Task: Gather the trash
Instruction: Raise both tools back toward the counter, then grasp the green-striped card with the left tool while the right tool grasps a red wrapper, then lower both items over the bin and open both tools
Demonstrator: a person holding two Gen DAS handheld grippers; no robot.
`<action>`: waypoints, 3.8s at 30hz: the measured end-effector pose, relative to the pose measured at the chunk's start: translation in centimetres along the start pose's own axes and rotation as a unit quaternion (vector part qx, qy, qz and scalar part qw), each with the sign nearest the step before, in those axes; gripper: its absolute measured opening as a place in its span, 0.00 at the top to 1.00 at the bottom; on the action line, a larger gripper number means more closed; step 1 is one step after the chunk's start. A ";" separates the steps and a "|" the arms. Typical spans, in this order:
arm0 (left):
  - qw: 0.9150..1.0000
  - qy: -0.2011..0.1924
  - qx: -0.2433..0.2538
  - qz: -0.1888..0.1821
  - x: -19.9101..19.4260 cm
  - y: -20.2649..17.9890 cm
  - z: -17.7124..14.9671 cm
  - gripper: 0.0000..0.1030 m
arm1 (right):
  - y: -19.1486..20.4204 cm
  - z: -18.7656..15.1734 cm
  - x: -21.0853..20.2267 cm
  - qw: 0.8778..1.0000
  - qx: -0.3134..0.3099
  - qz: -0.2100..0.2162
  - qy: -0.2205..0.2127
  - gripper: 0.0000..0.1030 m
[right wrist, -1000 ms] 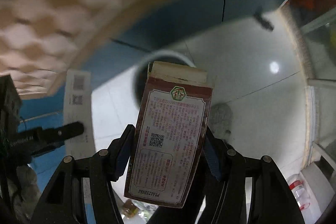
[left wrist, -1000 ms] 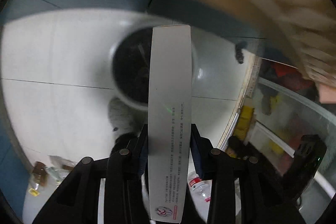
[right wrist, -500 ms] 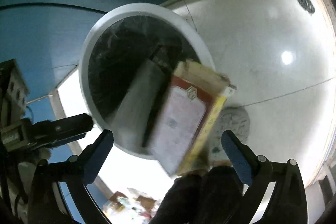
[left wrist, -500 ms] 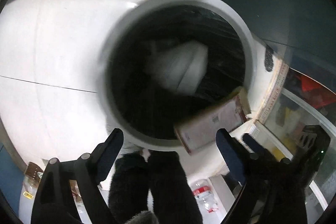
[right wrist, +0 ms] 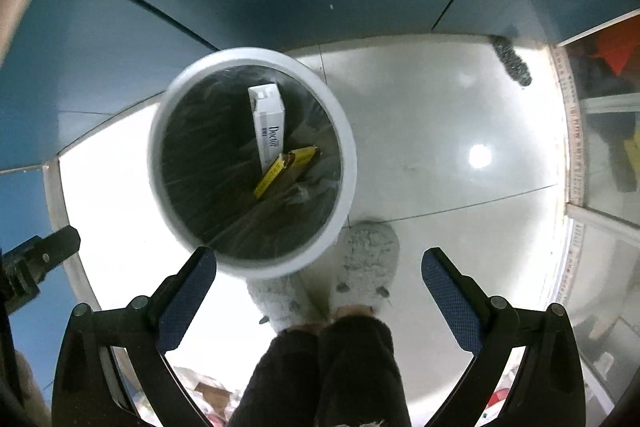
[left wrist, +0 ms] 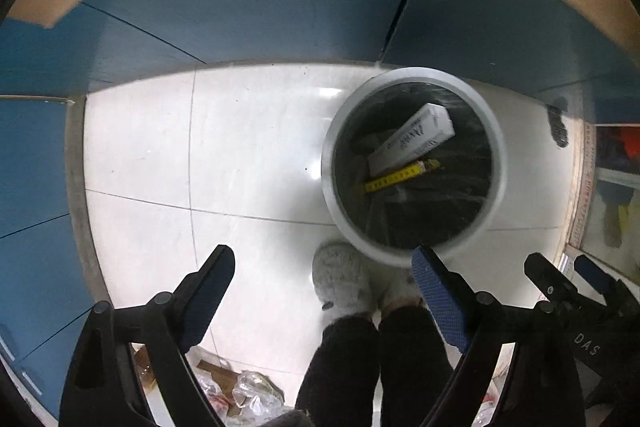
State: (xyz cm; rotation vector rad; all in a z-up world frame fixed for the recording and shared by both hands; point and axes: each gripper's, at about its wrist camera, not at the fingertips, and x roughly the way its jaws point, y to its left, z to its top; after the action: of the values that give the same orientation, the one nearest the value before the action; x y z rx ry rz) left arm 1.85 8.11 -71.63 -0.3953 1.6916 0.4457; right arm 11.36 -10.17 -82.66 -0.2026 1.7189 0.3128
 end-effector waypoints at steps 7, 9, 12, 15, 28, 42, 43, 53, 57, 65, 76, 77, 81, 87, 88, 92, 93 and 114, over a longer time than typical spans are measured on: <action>1.000 -0.022 0.012 -0.005 -8.9 -2.0 -3.8 0.12 | 1.5 -3.6 -12.0 0.999 -0.016 -0.011 -0.032 0.00; 0.999 -0.034 0.016 -0.005 -11.5 -2.3 -4.5 0.12 | 1.9 -4.4 -15.7 0.999 -0.018 -0.013 -0.044 0.00; 0.999 -0.048 0.017 -0.013 -15.9 -2.2 -5.6 0.12 | 2.5 -5.7 -21.9 0.998 -0.021 -0.016 -0.064 0.00; 0.998 -0.059 0.018 -0.021 -20.1 -1.8 -6.8 0.13 | 2.9 -7.1 -28.4 0.995 -0.030 -0.029 -0.092 0.00; 0.991 -0.114 0.046 -0.053 -33.6 -1.7 -10.5 0.12 | 3.8 -13.3 -46.9 0.989 -0.040 -0.025 -0.144 0.00; 0.967 -0.247 0.015 -0.055 -43.6 -0.1 -3.6 0.00 | 3.4 -10.6 -55.9 0.974 0.020 0.066 -0.217 0.00; 0.967 -0.248 0.006 -0.053 -43.9 0.2 -2.5 0.00 | 3.4 -9.6 -56.3 0.973 0.023 0.070 -0.220 0.00; 0.958 -0.161 -0.202 -0.122 -42.3 2.4 15.7 0.00 | -0.1 9.6 -56.6 0.963 0.078 0.095 -0.240 0.00; 0.950 -0.126 -0.258 -0.126 -40.4 2.2 23.3 0.00 | -1.5 20.0 -53.6 0.965 0.092 0.101 -0.224 0.00; 0.940 -0.036 -0.310 -0.137 -33.9 1.8 33.5 0.24 | -0.6 31.2 -47.6 0.971 0.088 0.146 -0.170 0.12; 0.974 -0.141 -0.178 -0.004 -36.7 -0.4 30.0 0.34 | 0.0 31.1 -48.1 0.969 0.046 0.148 -0.195 0.76; 0.974 -0.156 -0.163 0.002 -37.3 -0.6 29.0 0.34 | -0.3 30.5 -48.5 0.967 0.047 0.152 -0.201 0.79; 0.974 -0.196 -0.113 -0.001 -39.3 -1.2 24.8 0.34 | -0.7 28.1 -50.8 0.959 0.050 0.158 -0.229 0.84; 0.968 -0.245 -0.031 -0.049 -42.1 -2.5 17.1 0.35 | -0.6 21.1 -53.6 0.947 0.060 0.171 -0.264 0.89; 0.966 -0.251 -0.017 -0.060 -42.6 -2.8 16.1 0.35 | -0.5 19.1 -54.0 0.945 0.060 0.172 -0.270 0.90; 0.964 -0.243 0.024 -0.107 -42.0 -3.8 12.1 0.35 | -0.6 11.7 -54.1 0.942 0.071 0.178 -0.276 0.90; 0.964 -0.236 0.032 -0.117 -41.5 -3.7 10.6 0.35 | -0.6 9.5 -53.5 0.943 0.076 0.178 -0.272 0.90; 0.991 0.072 0.041 -0.101 -0.8 -5.6 6.0 0.35 | -3.2 -2.3 -11.6 0.968 0.172 0.182 -0.017 0.90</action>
State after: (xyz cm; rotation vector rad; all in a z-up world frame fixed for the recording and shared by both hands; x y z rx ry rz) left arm 9.85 6.30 -72.13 -0.5435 1.7809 0.2019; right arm 12.21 -14.37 -71.25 0.3743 1.7413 0.2774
